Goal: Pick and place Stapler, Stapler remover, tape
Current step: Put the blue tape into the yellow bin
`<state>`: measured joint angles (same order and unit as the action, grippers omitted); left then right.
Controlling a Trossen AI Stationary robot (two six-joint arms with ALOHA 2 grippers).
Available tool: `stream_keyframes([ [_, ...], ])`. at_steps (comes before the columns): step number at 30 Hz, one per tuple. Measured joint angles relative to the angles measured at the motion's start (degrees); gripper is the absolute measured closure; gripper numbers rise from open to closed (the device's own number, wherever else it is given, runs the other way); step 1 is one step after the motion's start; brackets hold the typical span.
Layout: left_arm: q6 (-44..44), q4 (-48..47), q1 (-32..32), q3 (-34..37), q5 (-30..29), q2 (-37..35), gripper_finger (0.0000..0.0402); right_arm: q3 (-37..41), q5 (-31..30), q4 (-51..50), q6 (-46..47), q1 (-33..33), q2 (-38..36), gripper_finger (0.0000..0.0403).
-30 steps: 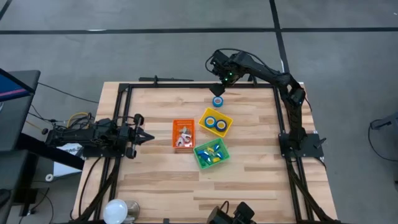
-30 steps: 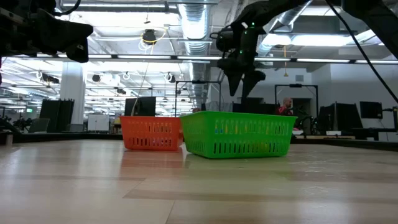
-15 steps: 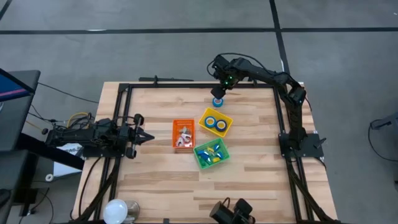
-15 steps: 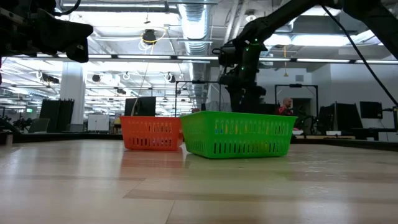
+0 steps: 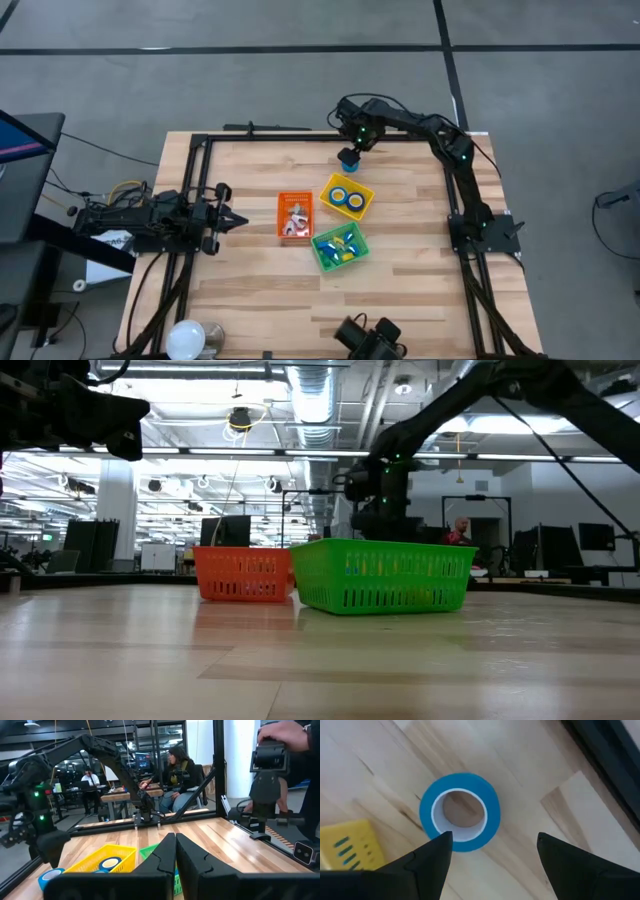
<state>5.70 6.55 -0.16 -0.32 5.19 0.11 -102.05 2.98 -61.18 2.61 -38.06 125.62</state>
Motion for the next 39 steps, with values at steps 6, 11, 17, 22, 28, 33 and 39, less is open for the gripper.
stream_keyframes([
  [6,-0.01,0.13,0.02,0.00,0.00,0.37,0.0398,-0.17,0.00,0.46,-0.19,-0.26,2.37,0.0121],
  [11,-0.01,0.10,0.00,0.00,0.00,0.40,0.0398,-0.21,-0.02,1.00,-0.21,-0.39,3.12,0.0121],
  [17,0.01,0.45,0.00,0.00,0.00,0.40,0.0398,-0.21,-0.04,4.26,-0.17,-0.62,3.12,0.0121],
  [22,-0.01,0.49,0.01,0.00,0.00,0.40,0.0398,-0.21,-0.02,3.70,-0.13,-0.74,3.12,0.0122],
  [28,0.01,0.79,0.01,0.00,0.00,0.40,0.0398,-0.21,-0.02,2.64,-0.13,-0.72,3.12,0.0137],
  [33,-0.01,0.94,0.01,0.00,0.00,0.40,0.0398,-0.21,0.02,2.72,-0.02,-0.61,3.12,0.0185],
  [39,-0.01,1.10,0.00,0.00,0.00,0.40,0.0398,-0.21,0.09,2.76,0.29,-0.33,3.11,0.0255],
])
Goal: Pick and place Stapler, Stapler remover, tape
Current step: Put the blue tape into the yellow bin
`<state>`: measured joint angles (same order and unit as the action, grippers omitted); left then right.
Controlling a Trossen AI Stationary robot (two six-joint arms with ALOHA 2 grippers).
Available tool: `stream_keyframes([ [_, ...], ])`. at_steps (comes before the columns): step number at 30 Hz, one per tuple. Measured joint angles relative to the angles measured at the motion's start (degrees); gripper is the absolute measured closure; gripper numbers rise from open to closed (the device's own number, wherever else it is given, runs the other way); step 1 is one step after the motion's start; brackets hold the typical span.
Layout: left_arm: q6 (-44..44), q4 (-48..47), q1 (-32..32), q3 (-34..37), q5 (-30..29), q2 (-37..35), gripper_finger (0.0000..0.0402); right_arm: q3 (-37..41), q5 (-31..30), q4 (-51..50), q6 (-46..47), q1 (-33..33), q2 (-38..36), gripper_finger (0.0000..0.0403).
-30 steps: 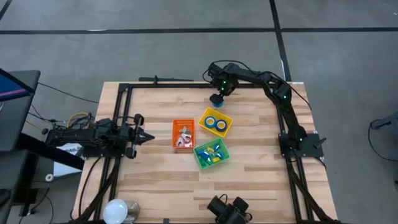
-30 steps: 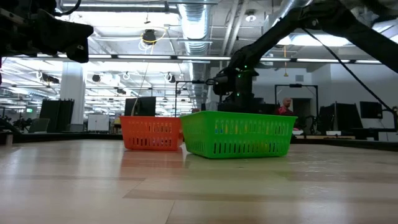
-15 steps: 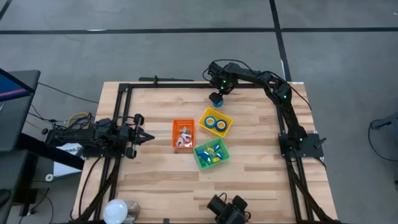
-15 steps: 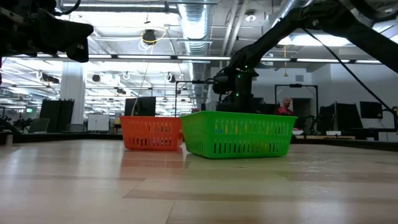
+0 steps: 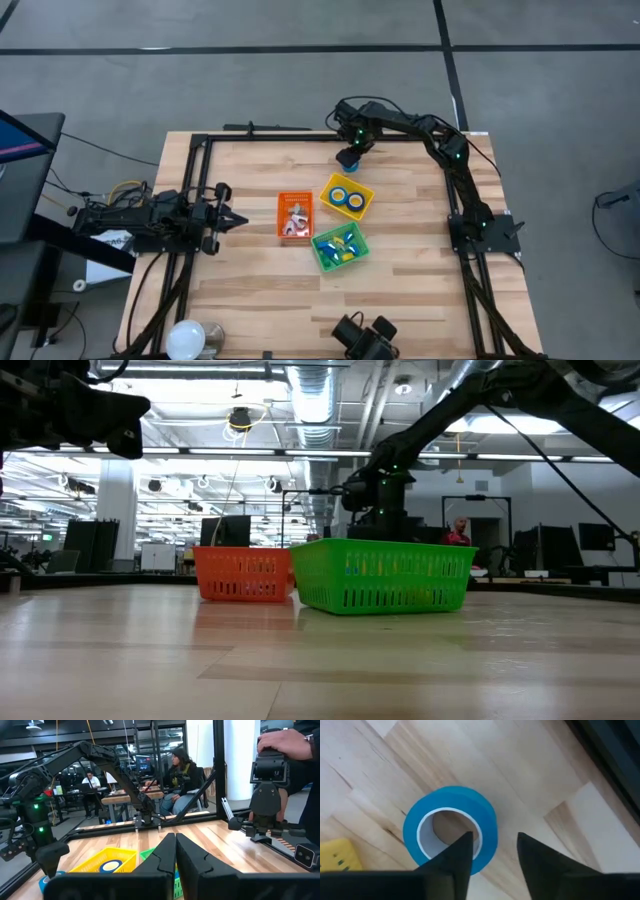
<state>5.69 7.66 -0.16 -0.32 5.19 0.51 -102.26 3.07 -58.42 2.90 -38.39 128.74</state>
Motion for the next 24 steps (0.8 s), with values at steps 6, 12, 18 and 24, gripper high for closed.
stream_keyframes([
  [6,0.00,0.16,0.00,0.00,0.00,0.00,0.0398,0.00,0.11,0.20,0.11,0.30,0.00,0.0310],
  [12,0.01,0.18,0.00,0.00,0.00,0.00,0.0398,0.00,0.11,0.34,0.13,0.50,-0.01,0.0336],
  [18,0.00,0.21,0.01,0.00,0.00,0.00,0.0398,0.00,0.11,0.32,0.13,0.52,-0.01,0.0344],
  [24,0.00,0.26,0.00,0.00,0.00,0.00,0.0398,0.02,0.11,0.31,0.13,0.50,-0.01,0.0345],
])
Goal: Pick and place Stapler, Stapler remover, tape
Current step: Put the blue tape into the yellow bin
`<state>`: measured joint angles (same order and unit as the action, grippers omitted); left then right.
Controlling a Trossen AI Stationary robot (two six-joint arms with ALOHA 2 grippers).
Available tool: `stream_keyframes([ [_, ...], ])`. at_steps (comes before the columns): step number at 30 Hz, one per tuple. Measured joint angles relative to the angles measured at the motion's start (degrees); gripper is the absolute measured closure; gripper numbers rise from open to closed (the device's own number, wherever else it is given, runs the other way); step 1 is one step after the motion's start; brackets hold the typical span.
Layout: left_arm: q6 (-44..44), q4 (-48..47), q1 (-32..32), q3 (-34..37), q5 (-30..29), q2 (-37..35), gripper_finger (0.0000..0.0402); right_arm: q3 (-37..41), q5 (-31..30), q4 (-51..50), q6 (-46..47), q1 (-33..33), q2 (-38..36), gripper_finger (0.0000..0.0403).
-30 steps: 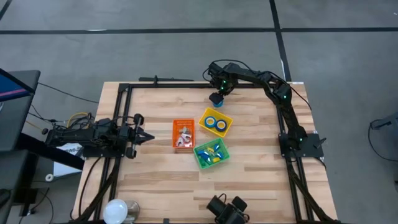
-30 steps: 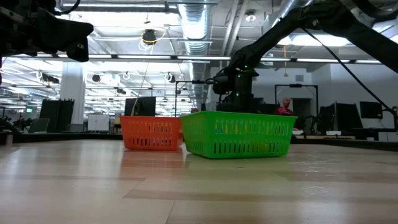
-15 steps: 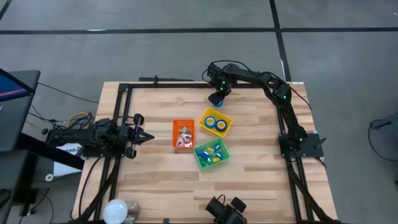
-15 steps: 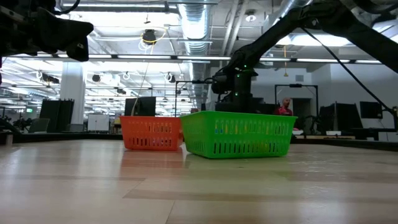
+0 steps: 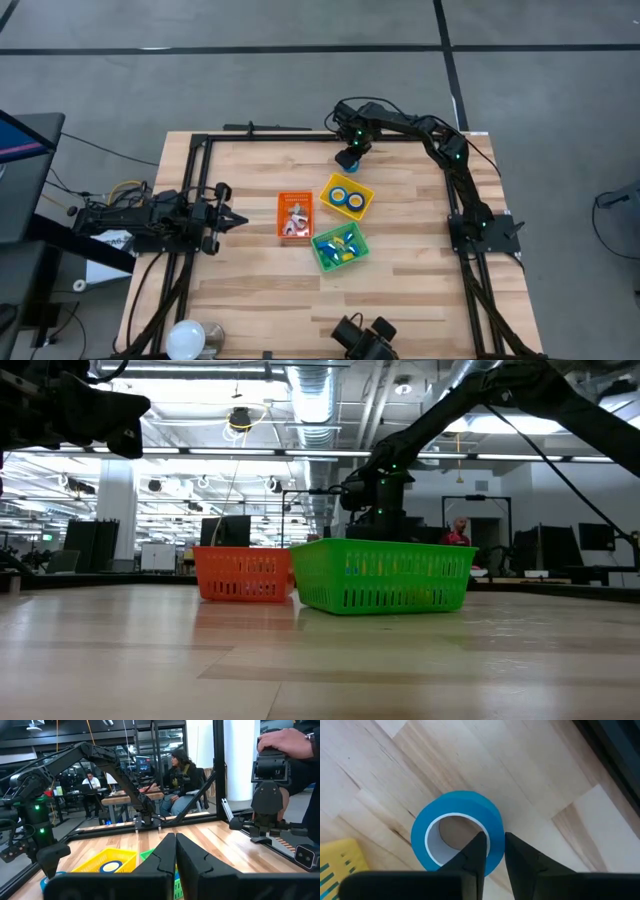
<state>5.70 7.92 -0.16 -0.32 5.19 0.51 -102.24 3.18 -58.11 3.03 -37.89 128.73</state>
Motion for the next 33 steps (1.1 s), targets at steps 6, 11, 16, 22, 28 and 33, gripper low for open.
stream_keyframes([
  [6,0.02,0.03,0.02,0.00,0.00,0.00,0.0398,0.04,-0.02,-0.39,-0.02,0.00,-0.53,0.0345],
  [11,0.01,0.06,0.02,0.00,0.00,0.00,0.0398,-0.70,-0.10,-1.71,-0.27,0.00,-1.34,0.0345],
  [16,0.02,0.09,0.01,0.00,0.00,0.00,0.0398,-2.88,-0.15,-3.49,-0.46,-0.09,-2.15,0.0345],
  [22,0.00,0.11,0.01,0.00,0.00,0.02,0.0398,-4.50,-0.18,-3.98,-1.40,0.09,-4.96,0.0345],
  [28,0.00,0.15,0.01,0.00,0.00,0.02,0.0398,-4.46,-0.19,-4.88,-2.00,0.80,-9.55,0.0345],
  [33,0.02,0.16,0.00,0.00,0.00,0.02,0.0398,-4.46,-0.17,-4.92,-2.14,1.59,-13.40,0.0345],
])
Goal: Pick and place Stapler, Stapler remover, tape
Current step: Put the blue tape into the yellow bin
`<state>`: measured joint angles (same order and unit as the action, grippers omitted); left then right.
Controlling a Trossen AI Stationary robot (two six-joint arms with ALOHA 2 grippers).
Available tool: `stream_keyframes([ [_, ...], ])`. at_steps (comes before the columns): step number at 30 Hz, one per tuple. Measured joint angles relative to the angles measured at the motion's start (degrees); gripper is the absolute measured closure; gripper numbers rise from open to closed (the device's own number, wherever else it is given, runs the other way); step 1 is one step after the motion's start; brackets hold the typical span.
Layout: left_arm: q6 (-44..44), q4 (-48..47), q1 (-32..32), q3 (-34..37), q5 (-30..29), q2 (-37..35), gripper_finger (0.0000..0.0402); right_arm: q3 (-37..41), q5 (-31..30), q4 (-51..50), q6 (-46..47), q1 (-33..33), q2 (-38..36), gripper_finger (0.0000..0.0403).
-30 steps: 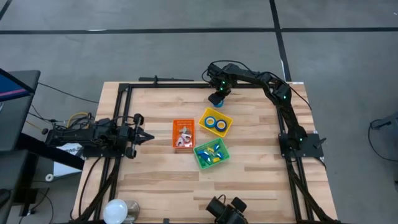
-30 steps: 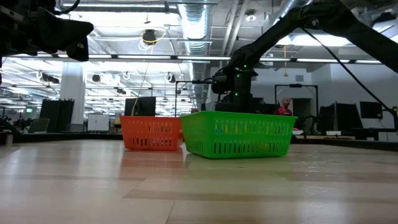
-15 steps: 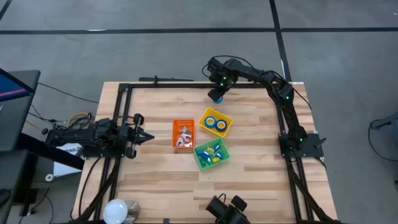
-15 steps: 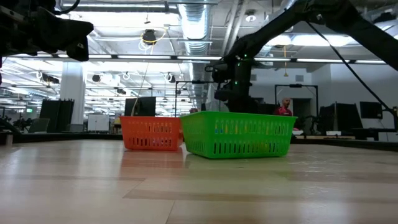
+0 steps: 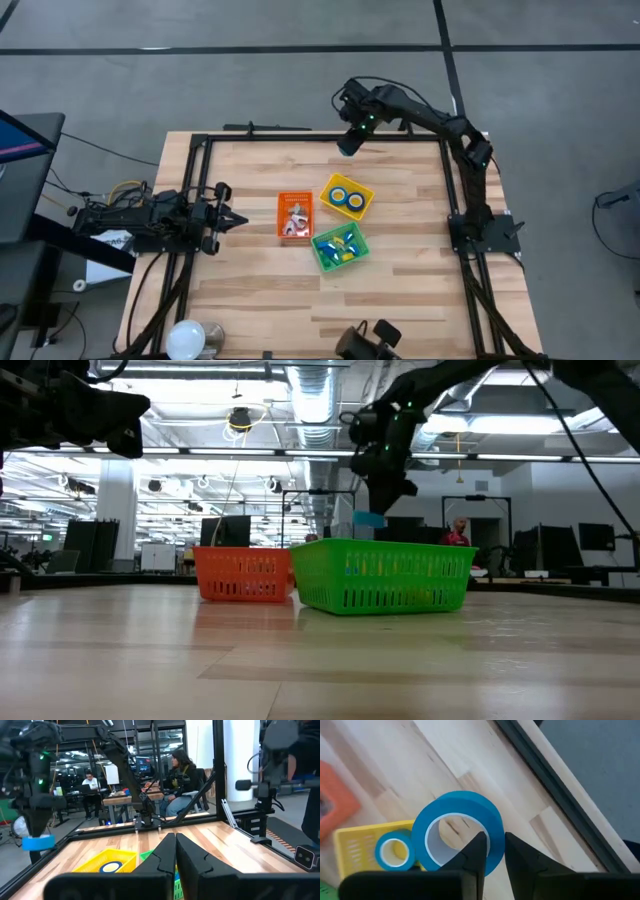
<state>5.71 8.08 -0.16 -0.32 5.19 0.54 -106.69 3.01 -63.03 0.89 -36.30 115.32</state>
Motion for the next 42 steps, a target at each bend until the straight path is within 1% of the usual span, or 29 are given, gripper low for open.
stream_keyframes([
  [7,0.00,0.05,0.01,0.00,0.00,0.00,0.0398,0.00,-0.02,0.00,-1.76,1.44,-3.69,0.0345],
  [17,-0.02,0.13,0.01,0.00,0.00,0.00,0.0398,0.04,-0.04,-2.74,-2.32,3.27,-4.08,0.0345],
  [26,-0.02,0.13,0.00,0.00,0.00,0.00,0.0398,0.04,0.17,-6.17,-5.94,8.98,-4.08,0.0345],
  [34,0.00,0.13,0.02,0.00,0.00,0.00,0.0398,0.04,0.26,-6.84,-6.01,14.89,-4.08,0.0345],
  [42,0.00,0.13,0.01,0.00,0.00,0.00,0.0398,0.04,0.20,-6.84,-6.91,16.31,-4.06,0.0345],
])
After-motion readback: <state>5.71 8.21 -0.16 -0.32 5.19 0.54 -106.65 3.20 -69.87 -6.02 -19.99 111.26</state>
